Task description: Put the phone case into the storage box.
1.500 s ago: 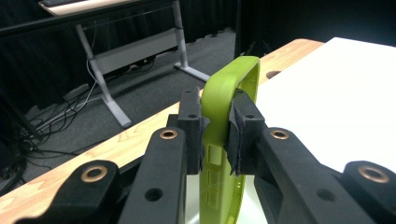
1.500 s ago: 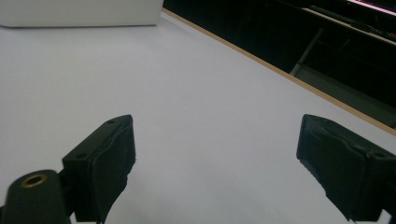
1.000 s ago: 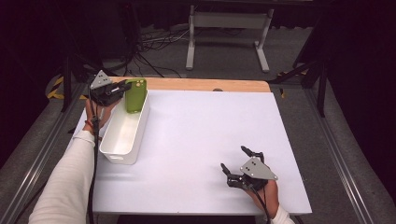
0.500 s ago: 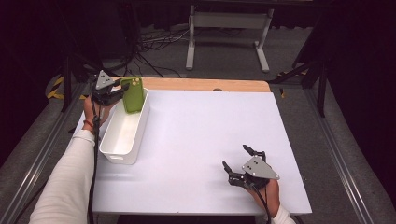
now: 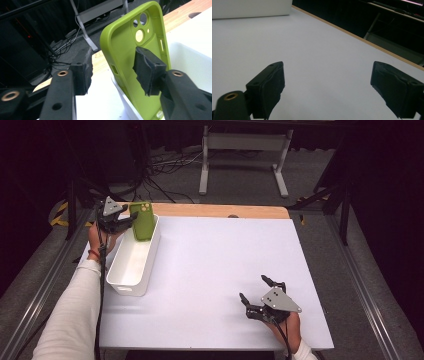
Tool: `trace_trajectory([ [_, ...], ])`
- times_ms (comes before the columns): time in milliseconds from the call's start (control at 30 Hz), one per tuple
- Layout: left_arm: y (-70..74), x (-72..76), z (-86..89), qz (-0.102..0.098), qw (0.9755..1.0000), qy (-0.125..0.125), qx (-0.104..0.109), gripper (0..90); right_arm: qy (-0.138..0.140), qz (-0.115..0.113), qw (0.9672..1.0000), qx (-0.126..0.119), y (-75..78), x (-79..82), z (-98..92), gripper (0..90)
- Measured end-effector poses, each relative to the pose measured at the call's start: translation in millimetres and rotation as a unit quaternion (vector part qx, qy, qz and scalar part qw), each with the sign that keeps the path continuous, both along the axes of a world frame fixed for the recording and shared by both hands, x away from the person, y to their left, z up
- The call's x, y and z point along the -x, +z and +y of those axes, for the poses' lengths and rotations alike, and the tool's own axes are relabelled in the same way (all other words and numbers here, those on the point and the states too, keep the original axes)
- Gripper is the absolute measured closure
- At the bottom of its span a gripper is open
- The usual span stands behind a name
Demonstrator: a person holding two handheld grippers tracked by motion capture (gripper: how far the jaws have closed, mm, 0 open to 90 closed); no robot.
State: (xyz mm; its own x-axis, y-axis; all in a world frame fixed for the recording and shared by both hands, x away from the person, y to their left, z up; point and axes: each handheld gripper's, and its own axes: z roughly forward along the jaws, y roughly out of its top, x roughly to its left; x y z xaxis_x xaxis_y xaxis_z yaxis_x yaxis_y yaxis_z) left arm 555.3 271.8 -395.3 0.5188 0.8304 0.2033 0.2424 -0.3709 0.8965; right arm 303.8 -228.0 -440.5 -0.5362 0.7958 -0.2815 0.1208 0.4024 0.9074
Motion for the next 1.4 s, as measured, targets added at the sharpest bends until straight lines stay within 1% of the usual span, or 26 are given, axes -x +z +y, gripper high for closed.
trace_trajectory([
  [67,2.4,1.9,0.3,0.001,1.0,-0.004,0.003,49.3,0.0,-0.002,1.0,0.001,1.6,0.0,0.3,12.8],
  [167,8.3,6.2,-0.6,-0.002,0.9999,-0.01,0.008,44.9,0.002,-0.005,1.0,-0.004,5.1,0.4,-0.2,14.2],
  [233,10.8,8.0,-0.1,-0.002,0.9999,-0.011,0.007,42.3,0.004,-0.001,1.0,-0.006,5.6,0.2,-1.1,14.7],
  [300,13.3,11.0,0.5,0.001,0.9998,-0.01,0.02,37.5,0.008,0.001,0.9999,-0.007,5.4,0.4,-1.5,14.7],
  [333,13.7,12.0,0.7,0.003,0.9996,-0.012,0.026,37.1,0.01,0.002,0.9999,-0.007,5.4,0.5,-1.6,14.7],
  [400,15.1,13.6,2.3,0.006,0.9996,-0.014,0.025,34.9,0.013,0.003,0.9999,-0.004,5.6,0.9,-1.3,14.8],
  [500,16.5,16.1,4.7,0.009,0.9994,-0.01,0.033,32.3,0.017,0.003,0.9998,-0.002,5.9,1.6,-1.0,15.2],
  [567,17.8,18.3,7.1,0.006,0.9992,-0.003,0.039,30.4,0.022,0.004,0.9997,-0.005,6.1,1.6,-0.9,16.1],
  [633,18.6,21.2,8.7,0.005,0.999,-0.003,0.045,30.0,0.026,0.007,0.9996,-0.006,6.4,2.0,-0.6,16.5],
  [700,19.3,24.1,8.3,0.003,0.9991,-0.003,0.043,28.6,0.028,0.006,0.9996,-0.003,6.6,2.8,-0.3,16.5],
  [767,19.9,26.9,7.5,0.001,0.9992,-0.008,0.038,26.7,0.03,0.004,0.9995,-0.002,6.8,3.4,0.1,16.4],
  [833,20.4,31.0,5.9,-0.001,0.9991,-0.011,0.041,25.6,0.03,0.003,0.9995,-0.002,6.9,4.0,0.3,15.8],
  [933,22.4,35.4,3.8,-0.003,0.9994,-0.013,0.033,24.2,0.032,0.002,0.9995,-0.002,7.4,5.0,0.6,15.8],
  [1000,25.0,40.1,3.5,-0.01,0.9989,-0.018,0.041,22.5,0.034,0.001,0.9994,-0.002,7.6,5.1,0.6,15.7],
  [1033,26.1,42.1,3.4,-0.013,0.9987,-0.017,0.045,22.2,0.034,0.002,0.9994,-0.002,7.5,4.9,0.6,15.6],
  [1067,26.1,42.1,3.4,-0.013,0.9987,-0.017,0.045,21.2,0.034,0.002,0.9994,-0.002,7.5,4.9,0.6,15.6],
  [1100,27.9,45.1,3.9,-0.017,0.9984,-0.022,0.05,21.2,0.035,0.002,0.9994,-0.003,7.3,4.6,0.6,15.5],
  [1200,29.5,48.9,3.9,-0.015,0.9984,-0.023,0.05,18.6,0.037,0.005,0.9993,-0.003,6.7,4.6,0.9,15.4],
  [1300,30.3,53.6,5.6,-0.019,0.9979,-0.022,0.058,17.7,0.039,0.003,0.9992,-0.003,7.5,5.7,1.1,15.1],
  [1400,30.3,57.3,7.0,-0.015,0.9975,-0.024,0.065,17.1,0.039,0.002,0.9992,-0.004,8.4,6.2,0.9,15.0],
])
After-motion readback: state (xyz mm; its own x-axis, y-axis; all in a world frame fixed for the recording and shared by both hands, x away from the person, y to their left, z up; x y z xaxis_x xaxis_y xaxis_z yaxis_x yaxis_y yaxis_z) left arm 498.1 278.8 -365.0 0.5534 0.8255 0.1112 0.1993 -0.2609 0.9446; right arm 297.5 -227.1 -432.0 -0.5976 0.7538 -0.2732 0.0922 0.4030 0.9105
